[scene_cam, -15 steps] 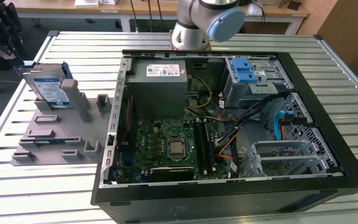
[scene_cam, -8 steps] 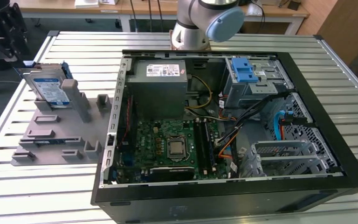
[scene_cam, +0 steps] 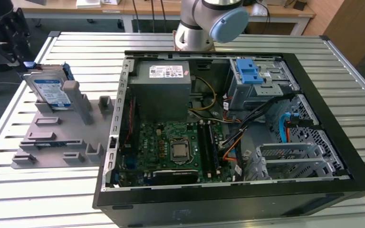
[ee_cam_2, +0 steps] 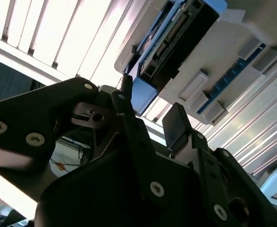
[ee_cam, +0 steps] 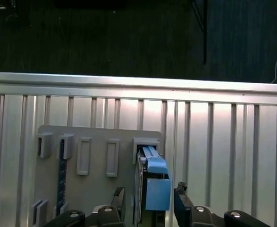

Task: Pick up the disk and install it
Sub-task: 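Pick up the disk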

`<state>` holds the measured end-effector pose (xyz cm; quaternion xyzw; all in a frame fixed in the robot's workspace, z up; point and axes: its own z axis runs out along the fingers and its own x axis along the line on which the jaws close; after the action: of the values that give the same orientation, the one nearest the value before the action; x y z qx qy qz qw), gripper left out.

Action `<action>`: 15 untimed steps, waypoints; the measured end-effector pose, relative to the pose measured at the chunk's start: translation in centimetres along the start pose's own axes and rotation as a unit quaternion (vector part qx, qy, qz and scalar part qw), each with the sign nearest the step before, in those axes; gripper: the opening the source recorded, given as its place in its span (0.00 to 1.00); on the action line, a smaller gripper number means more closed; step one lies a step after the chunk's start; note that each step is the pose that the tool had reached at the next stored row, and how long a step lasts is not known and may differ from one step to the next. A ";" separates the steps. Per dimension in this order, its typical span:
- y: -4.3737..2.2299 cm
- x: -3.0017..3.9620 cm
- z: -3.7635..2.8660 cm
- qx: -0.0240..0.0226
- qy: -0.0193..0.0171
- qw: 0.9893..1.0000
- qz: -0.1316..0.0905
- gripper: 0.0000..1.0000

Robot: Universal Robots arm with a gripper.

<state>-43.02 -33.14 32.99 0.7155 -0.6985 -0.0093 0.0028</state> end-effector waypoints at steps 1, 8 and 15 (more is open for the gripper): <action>0.01 -0.08 0.04 0.000 0.000 1.000 0.001 0.53; 0.16 -0.10 1.08 0.000 0.000 1.000 0.001 0.60; 0.28 -0.10 2.10 0.000 0.000 1.000 0.001 0.60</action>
<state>-43.34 -33.04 30.90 0.7147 -0.6993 -0.0093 0.0028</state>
